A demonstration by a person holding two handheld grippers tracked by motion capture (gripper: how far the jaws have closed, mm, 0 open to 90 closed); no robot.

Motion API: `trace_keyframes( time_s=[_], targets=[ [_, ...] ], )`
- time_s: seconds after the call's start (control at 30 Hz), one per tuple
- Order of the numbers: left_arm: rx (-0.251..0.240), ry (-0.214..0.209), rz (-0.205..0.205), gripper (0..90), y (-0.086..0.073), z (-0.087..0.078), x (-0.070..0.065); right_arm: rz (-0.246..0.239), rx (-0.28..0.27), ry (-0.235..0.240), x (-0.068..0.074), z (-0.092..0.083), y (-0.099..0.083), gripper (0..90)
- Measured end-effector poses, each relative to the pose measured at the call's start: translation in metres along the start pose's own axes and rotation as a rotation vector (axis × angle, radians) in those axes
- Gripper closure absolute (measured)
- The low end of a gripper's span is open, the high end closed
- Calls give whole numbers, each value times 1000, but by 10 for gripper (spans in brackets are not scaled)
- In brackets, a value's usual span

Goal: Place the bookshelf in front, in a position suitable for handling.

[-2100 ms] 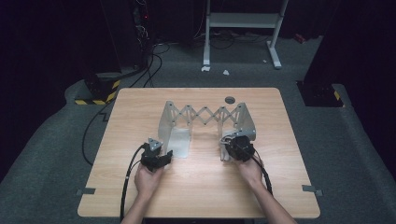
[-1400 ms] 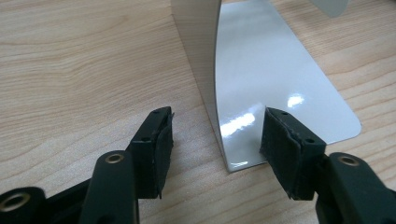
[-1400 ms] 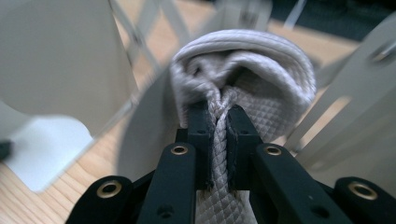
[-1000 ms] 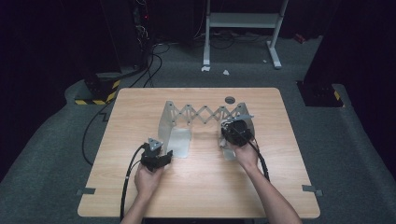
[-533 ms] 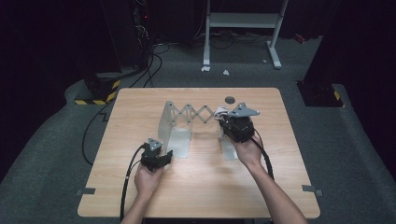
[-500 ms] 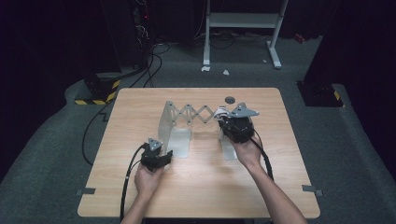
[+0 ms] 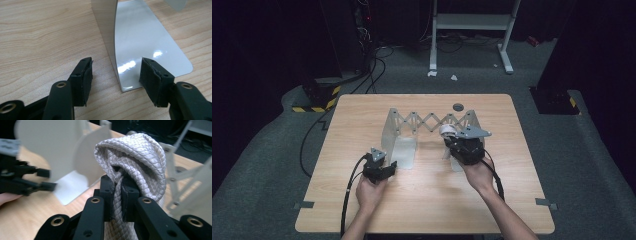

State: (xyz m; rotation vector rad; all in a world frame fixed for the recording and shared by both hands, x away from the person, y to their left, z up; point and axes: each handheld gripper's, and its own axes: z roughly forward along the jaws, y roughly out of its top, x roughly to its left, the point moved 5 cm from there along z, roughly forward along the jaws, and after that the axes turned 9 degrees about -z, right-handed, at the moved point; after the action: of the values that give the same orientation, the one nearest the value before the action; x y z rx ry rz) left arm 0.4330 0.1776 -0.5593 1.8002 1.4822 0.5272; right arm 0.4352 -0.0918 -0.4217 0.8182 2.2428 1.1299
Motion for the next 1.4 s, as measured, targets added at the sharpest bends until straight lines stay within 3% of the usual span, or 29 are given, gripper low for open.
trace_keyframes(
  time_s=[0.13, 0.23, 0.33, 0.5, 0.6, 0.73, 0.83, 0.97, 1.2, 1.4],
  targets=[
    [0, 0, 0, 437, 0, 0, 0, -29, -36, 34, 16, -6, 9, 822],
    [0, 0, 0, 437, 0, 0, 0, -39, -32, 52, 23, 1, 15, 822],
    [0, 1, 1, 437, 0, 0, 0, -33, 20, 64, 26, 23, 9, 820],
    [0, -1, 0, 436, 0, 0, 0, -13, 133, 57, 28, 66, -15, 818],
    [0, -1, 0, 436, 0, 0, 0, -32, 190, 44, 34, 87, -28, 827],
    [0, -1, 0, 436, 0, 0, 0, 14, 258, 56, 35, 113, -43, 831],
    [0, -1, 0, 436, 0, 0, 0, 67, 273, 65, 31, 126, -48, 834],
    [1, -1, 0, 436, 0, 0, 0, 96, 234, 74, 27, 130, -41, 831],
    [0, -2, 0, 437, 0, 0, 0, 46, 107, 86, 26, 120, -3, 829],
    [0, -6, 2, 445, 0, 0, -1, 23, -12, 75, 18, 96, 36, 830]
  ],
)
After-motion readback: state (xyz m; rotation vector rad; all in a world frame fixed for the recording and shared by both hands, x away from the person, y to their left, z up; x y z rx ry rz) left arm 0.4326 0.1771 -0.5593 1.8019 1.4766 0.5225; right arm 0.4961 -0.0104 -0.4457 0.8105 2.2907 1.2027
